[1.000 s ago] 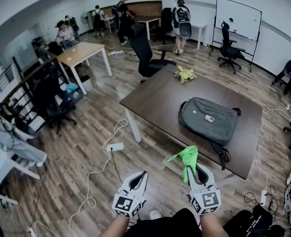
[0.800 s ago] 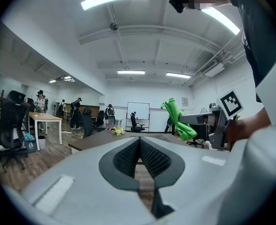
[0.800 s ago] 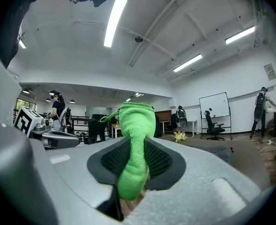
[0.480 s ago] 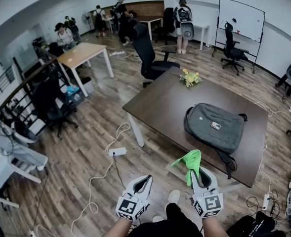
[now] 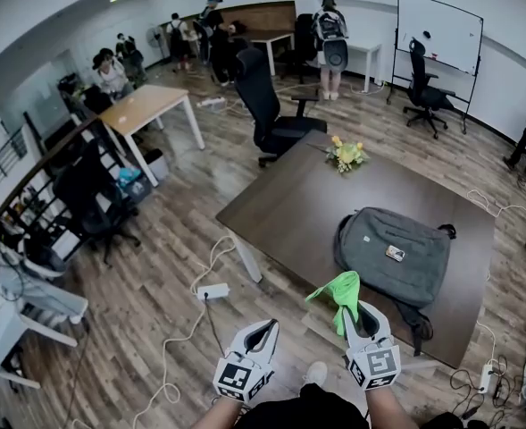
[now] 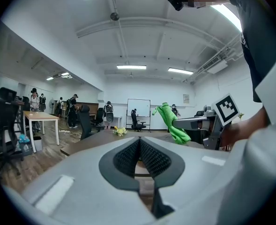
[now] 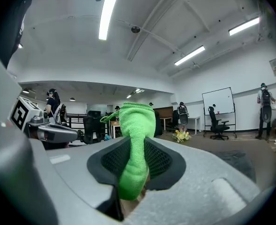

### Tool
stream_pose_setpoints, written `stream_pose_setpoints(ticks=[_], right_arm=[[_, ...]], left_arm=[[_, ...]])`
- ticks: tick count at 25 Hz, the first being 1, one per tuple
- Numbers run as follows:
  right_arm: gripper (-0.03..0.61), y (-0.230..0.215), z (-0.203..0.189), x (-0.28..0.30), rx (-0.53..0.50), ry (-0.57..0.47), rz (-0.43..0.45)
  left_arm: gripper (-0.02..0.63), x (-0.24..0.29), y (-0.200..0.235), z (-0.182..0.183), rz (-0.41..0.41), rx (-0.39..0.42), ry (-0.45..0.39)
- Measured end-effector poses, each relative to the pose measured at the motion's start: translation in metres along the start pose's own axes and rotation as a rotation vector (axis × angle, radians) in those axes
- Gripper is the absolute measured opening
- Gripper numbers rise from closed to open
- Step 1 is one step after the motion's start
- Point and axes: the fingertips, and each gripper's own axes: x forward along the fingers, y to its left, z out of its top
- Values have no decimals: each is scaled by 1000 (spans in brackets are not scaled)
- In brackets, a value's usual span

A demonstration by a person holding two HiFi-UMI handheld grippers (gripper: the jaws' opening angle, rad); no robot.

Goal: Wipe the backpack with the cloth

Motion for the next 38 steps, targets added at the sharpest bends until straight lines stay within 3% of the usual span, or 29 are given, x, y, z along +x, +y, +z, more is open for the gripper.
stream_pose_setpoints(ticks=[13, 21, 28, 38], right_arm=[[94, -105, 11, 58, 10, -11, -45], [94, -147, 4, 65, 49, -12, -104], [94, -175, 6, 82, 41, -13, -177], [94, -225, 17, 123, 64, -11, -339]], left_arm=[[18, 124, 19, 23, -25, 30, 0], [18, 168, 13, 22, -67, 44, 23], [18, 217, 22, 23, -147, 33, 23], [18, 308, 44, 42, -324, 54, 40]])
